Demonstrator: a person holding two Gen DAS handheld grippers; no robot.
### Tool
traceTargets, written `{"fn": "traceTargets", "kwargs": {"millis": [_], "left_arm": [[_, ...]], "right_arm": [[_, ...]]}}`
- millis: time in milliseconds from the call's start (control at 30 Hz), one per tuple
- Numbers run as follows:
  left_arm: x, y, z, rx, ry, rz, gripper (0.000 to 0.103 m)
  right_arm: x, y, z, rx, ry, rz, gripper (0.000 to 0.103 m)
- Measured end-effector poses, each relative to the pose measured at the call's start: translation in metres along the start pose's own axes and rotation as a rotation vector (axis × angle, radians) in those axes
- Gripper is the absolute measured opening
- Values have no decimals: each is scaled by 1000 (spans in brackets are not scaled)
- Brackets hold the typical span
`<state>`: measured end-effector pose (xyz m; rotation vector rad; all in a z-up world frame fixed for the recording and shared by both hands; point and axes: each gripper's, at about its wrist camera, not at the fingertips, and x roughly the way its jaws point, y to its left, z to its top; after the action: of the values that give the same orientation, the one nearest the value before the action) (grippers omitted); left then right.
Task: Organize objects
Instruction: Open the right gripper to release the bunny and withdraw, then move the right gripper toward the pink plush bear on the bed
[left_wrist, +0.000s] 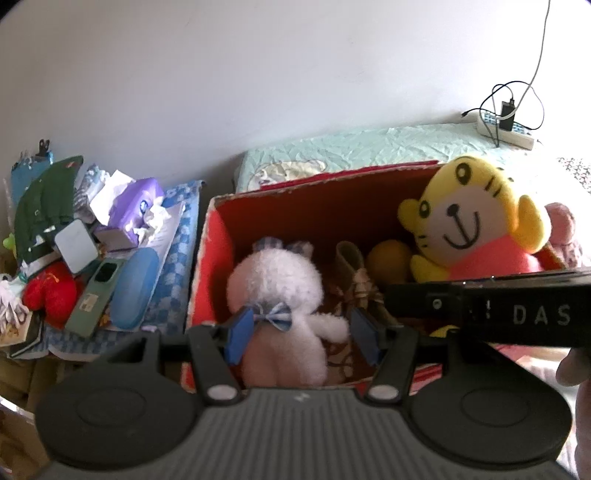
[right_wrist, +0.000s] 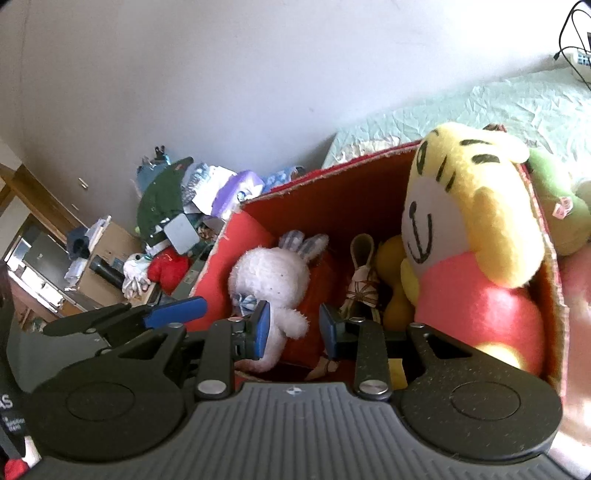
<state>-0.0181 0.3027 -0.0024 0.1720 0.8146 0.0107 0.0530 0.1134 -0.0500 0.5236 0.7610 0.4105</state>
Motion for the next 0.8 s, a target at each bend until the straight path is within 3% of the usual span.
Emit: {"fn": "traceTargets", "kwargs": {"millis": [333, 800], "left_arm": [[-13, -29, 7, 0, 5, -43, 63], [-43, -98, 20, -5, -32, -54, 63]], "right_arm": [[-42, -12, -2, -14, -51, 14, 33], [-109, -68, -8, 15, -72, 28, 33]]}}
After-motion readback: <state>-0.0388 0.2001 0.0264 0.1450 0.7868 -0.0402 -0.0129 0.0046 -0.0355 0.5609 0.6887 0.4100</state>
